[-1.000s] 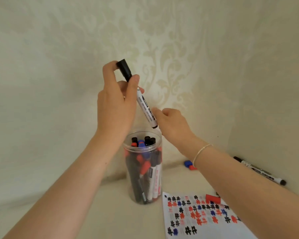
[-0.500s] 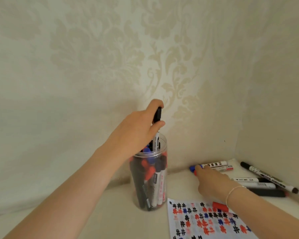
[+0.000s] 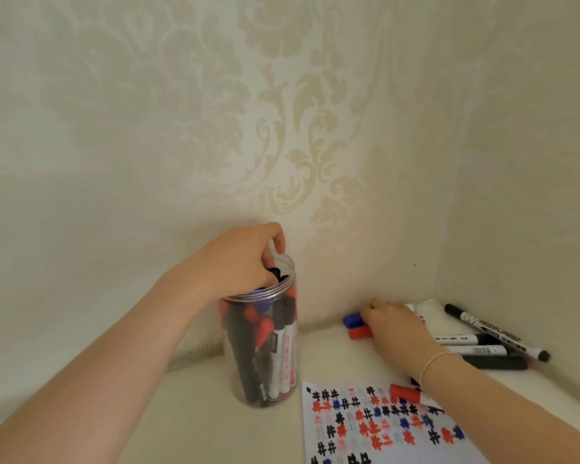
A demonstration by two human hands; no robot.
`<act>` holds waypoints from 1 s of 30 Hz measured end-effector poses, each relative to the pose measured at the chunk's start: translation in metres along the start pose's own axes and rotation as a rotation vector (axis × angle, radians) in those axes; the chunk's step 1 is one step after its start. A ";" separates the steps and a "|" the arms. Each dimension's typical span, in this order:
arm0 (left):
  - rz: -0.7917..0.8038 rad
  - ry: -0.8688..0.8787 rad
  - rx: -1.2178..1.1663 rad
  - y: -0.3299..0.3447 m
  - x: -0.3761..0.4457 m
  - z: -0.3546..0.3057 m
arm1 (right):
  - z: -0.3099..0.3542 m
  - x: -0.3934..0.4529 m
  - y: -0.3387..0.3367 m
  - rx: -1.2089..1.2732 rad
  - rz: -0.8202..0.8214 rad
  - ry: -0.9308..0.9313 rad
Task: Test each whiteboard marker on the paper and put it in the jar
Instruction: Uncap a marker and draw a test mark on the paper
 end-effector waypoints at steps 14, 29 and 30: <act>-0.589 0.099 0.010 -0.047 -0.048 -0.031 | 0.019 -0.050 -0.081 0.848 -0.350 -0.402; 0.147 0.082 0.187 0.134 -0.008 -0.079 | -0.025 -0.090 -0.075 0.222 -0.486 0.122; 0.201 0.079 0.044 0.142 -0.007 -0.073 | -0.039 -0.089 -0.064 0.415 -0.316 0.220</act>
Point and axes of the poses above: each hand's wrist, its own x-axis towards the middle knuckle, its own y-axis out of the palm, z = x × y, the point moved 9 cm from there along x, towards the middle knuckle, and after that the axes turned 11 degrees about z, right-handed, at the moved point
